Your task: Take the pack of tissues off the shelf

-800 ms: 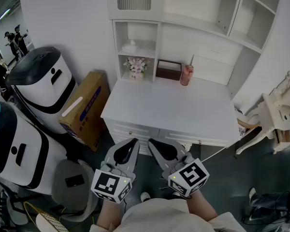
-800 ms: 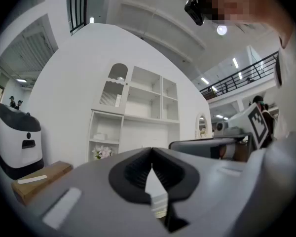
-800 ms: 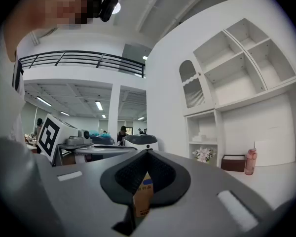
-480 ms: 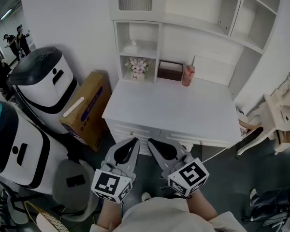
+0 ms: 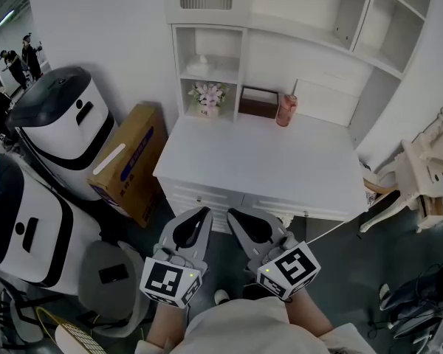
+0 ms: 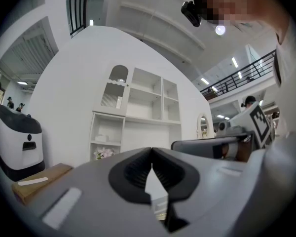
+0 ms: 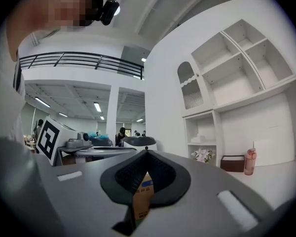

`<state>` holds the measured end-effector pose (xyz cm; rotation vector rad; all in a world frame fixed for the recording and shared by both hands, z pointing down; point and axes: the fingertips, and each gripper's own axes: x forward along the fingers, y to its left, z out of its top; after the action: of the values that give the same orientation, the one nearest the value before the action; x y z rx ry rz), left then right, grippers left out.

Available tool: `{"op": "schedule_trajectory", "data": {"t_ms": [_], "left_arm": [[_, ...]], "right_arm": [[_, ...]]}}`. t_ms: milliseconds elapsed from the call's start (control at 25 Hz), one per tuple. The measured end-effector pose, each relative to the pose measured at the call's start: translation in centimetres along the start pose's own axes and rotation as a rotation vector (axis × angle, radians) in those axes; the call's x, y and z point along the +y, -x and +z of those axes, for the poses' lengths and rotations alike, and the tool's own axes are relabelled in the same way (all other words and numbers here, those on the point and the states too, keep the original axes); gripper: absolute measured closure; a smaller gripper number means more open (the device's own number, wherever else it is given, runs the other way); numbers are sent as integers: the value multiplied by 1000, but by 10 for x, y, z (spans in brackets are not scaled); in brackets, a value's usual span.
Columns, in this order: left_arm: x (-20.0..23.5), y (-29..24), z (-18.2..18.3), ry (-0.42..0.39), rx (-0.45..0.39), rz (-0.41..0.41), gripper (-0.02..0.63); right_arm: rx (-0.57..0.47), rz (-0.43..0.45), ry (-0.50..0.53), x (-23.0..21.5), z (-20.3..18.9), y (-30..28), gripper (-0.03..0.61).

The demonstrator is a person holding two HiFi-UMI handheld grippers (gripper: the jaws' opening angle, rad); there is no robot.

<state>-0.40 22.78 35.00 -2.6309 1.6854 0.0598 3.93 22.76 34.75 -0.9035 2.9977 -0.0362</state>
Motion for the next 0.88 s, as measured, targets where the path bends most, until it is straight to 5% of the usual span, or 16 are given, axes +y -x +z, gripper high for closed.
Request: {"op": "schedule_trajectory", "data": {"t_ms": [440,880], "left_arm": [[18,-58,-11,-49,32,27,614],[65,-155,-10,-69,38,91,614]], "right_arm": [[26,-3,0,-61,-8,-23,578],[8,94,-14,-149,1,-89,579]]}}
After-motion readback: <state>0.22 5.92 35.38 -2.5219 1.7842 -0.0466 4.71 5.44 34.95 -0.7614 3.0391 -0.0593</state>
